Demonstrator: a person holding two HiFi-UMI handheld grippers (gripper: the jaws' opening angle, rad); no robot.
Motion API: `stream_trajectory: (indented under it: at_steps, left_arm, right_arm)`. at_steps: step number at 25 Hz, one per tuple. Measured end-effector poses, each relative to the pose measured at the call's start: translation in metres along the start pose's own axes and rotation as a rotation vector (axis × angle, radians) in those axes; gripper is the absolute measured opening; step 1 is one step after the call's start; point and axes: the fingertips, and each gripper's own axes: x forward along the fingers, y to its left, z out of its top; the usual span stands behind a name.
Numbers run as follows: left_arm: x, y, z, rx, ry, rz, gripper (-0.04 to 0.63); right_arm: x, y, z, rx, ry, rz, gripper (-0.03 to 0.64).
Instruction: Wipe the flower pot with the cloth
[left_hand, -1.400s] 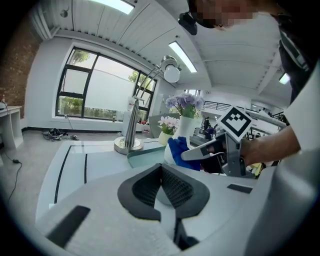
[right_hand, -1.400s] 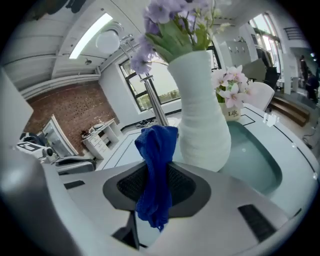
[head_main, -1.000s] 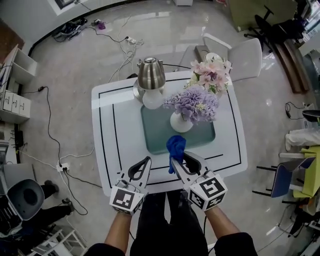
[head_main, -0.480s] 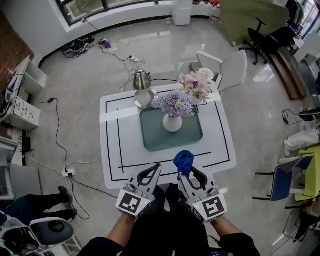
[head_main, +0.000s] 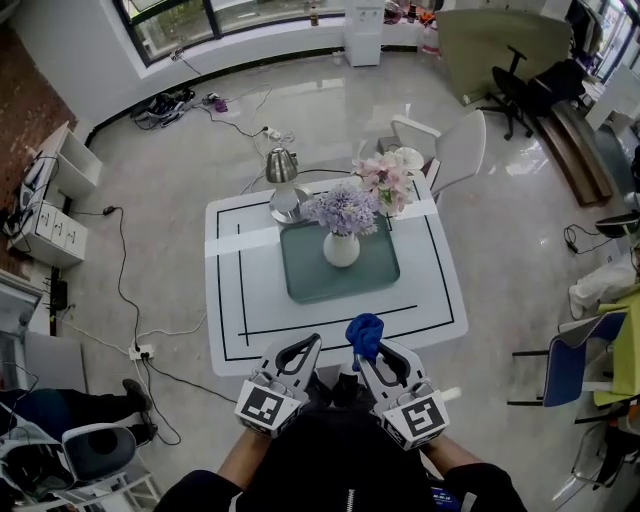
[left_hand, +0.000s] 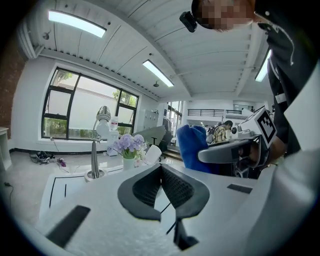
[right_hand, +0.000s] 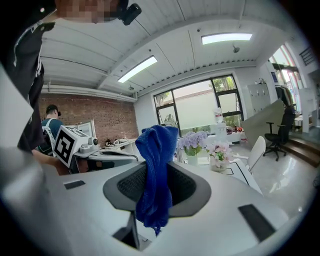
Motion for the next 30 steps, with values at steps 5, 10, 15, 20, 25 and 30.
stream_trajectory:
  at_steps: [5, 10, 15, 20, 25, 30]
  left_arm:
    - [0.003, -0.005, -0.002, 0.008, 0.002, -0.004, 0.008]
    - [0.002, -0.002, -0.003, -0.002, 0.002, 0.017, 0.008]
    - [0.004, 0.005, -0.001, 0.004, -0.013, 0.042, 0.008]
    - [0.007, 0.013, -0.004, -0.009, -0.014, 0.062, 0.008]
    - [0.007, 0.020, -0.007, 0.005, -0.008, 0.091, 0.008]
    - [0.014, 0.026, -0.007, -0.007, -0.015, 0.079, 0.008]
  right_arm:
    - [0.003, -0.004, 0.000, -0.020, -0.009, 0.019, 0.104]
    - [0.005, -0.010, 0.004, 0.000, -0.010, 0.014, 0.104]
    - [0.011, -0.007, 0.009, -0.014, -0.010, 0.039, 0.104]
    - [0.019, -0.004, 0.006, -0.013, -0.007, 0.063, 0.104]
    - [0.020, -0.004, -0.005, -0.009, 0.008, 0.082, 0.104]
    - [0.031, -0.009, -0.002, -0.014, 0.009, 0.084, 0.104]
